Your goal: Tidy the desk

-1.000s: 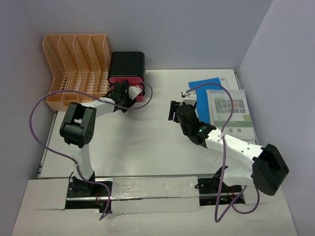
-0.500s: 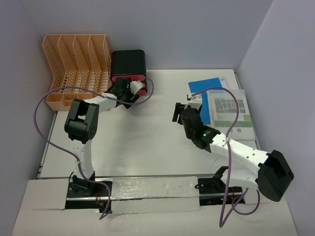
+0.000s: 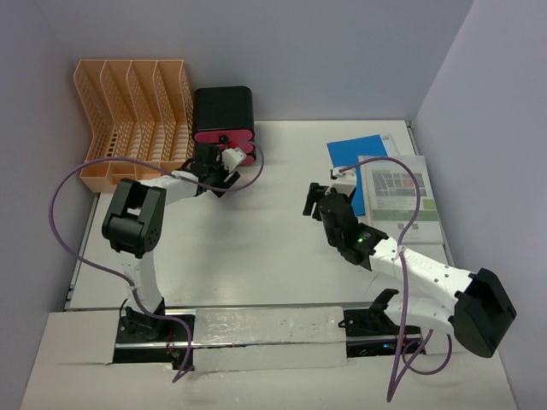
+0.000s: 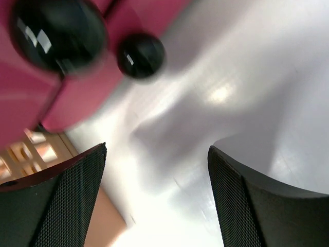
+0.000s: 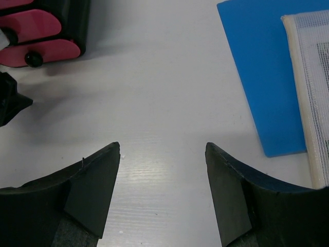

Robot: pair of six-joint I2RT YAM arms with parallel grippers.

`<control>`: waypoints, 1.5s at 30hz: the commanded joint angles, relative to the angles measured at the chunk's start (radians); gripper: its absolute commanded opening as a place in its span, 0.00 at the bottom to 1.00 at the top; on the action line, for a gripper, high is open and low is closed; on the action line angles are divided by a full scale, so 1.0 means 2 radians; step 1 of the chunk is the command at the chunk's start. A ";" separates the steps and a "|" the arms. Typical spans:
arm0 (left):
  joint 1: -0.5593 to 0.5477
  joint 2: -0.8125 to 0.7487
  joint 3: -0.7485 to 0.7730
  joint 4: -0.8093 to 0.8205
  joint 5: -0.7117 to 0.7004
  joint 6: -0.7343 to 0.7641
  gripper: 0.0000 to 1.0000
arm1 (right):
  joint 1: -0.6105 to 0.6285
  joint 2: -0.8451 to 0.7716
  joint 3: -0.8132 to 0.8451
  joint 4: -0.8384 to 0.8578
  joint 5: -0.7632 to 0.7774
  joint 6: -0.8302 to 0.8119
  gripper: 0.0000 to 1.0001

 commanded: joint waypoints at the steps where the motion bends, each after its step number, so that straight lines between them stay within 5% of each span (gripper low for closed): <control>1: -0.009 -0.055 -0.037 -0.026 0.028 -0.004 0.85 | -0.002 -0.026 -0.003 0.004 0.012 0.010 0.75; 7: -0.069 -0.108 -0.074 -0.049 0.045 0.023 0.84 | -0.002 -0.061 -0.022 0.010 0.003 0.017 0.75; 16: -0.100 0.028 0.084 -0.092 0.005 -0.014 0.83 | -0.002 -0.116 -0.042 -0.010 0.024 0.020 0.75; 29: -0.100 0.112 0.165 -0.045 -0.058 -0.001 0.87 | -0.003 -0.170 -0.074 0.012 0.047 0.011 0.76; 35: -0.100 0.108 0.161 -0.037 -0.074 -0.008 0.87 | -0.020 -0.114 -0.037 -0.070 0.072 0.047 0.79; 39: -0.105 0.064 0.123 -0.045 -0.044 -0.016 0.86 | -0.101 -0.042 -0.006 -0.133 0.025 0.044 0.81; 45: -0.115 -0.019 0.072 -0.095 0.011 -0.053 0.86 | -0.126 0.189 0.228 -0.452 0.163 0.037 0.82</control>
